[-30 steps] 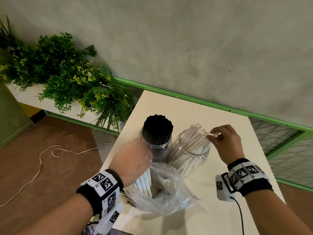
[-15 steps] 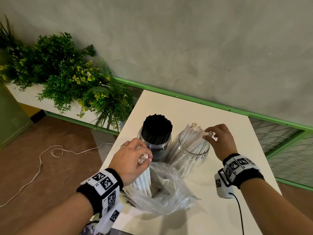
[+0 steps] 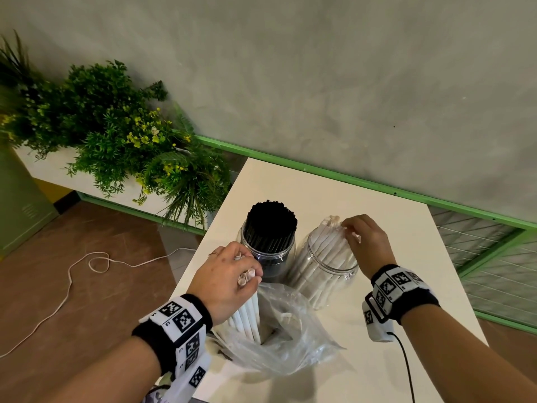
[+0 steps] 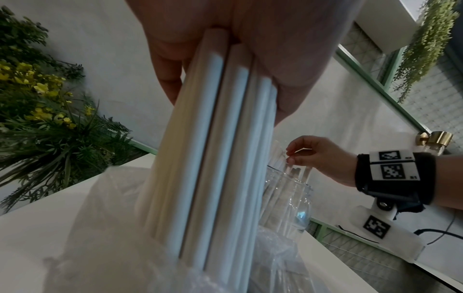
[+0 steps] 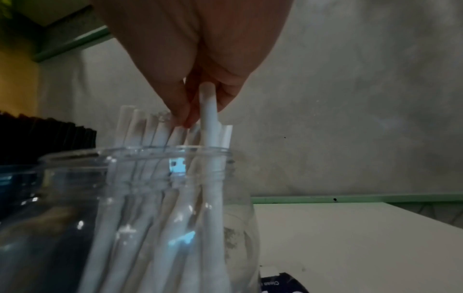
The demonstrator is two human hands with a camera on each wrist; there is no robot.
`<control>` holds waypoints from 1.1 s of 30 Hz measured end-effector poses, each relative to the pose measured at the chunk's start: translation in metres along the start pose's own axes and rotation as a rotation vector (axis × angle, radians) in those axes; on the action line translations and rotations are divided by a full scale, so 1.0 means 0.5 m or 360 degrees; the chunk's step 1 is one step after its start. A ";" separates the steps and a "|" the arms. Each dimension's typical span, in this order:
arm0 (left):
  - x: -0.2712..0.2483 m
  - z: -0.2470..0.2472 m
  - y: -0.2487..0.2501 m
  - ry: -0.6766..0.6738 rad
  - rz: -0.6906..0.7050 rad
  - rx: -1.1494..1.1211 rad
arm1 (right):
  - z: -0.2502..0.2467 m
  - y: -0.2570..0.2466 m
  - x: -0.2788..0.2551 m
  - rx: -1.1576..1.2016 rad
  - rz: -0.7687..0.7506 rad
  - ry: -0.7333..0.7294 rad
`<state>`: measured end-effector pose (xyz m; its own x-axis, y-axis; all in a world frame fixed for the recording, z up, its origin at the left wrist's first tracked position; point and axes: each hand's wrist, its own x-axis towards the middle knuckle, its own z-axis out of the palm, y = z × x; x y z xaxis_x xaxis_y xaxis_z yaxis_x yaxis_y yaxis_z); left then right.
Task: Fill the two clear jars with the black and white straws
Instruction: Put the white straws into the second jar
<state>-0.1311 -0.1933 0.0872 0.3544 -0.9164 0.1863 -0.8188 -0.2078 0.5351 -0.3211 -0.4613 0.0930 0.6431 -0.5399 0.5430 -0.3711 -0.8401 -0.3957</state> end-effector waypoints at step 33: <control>0.004 -0.003 -0.003 -0.0008 -0.0016 0.0037 | 0.066 -0.016 0.069 -0.0739 0.0121 -0.0439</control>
<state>-0.1286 -0.1942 0.0879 0.3604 -0.9159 0.1766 -0.8254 -0.2248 0.5179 -0.2740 -0.4715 0.0906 0.7317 -0.6186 0.2864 -0.6400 -0.7680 -0.0237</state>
